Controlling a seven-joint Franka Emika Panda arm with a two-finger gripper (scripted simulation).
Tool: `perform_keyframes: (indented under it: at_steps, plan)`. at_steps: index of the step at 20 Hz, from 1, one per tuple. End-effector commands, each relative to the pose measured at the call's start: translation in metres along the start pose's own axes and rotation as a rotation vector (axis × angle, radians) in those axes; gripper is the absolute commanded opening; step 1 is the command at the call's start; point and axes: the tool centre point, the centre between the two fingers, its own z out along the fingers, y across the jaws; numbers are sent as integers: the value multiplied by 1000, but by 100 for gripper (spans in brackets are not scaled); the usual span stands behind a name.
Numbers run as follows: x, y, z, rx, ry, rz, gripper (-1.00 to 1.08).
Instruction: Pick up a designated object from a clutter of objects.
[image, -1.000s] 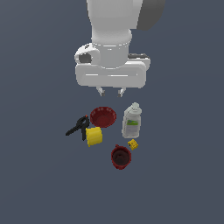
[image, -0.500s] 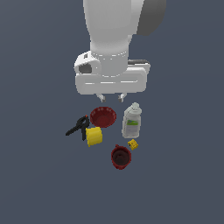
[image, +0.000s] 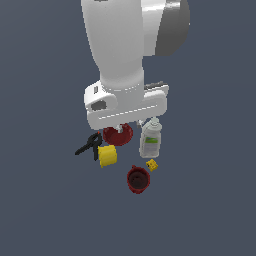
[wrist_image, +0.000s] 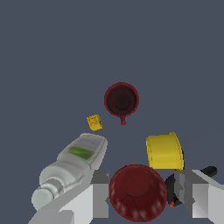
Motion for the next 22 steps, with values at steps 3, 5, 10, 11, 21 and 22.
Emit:
perform_keyframes:
  at_steps: [3, 5, 10, 11, 21, 22]
  plan:
    - [15, 2, 15, 44, -11, -94, 28]
    - [21, 3, 22, 64, -13, -135, 28]
    - [36, 5, 40, 117, -15, -237, 28]
    - [39, 6, 43, 128, -14, -257, 28]
    - [65, 11, 81, 241, 11, -458, 28]
    - [67, 12, 85, 252, 16, -478, 28]
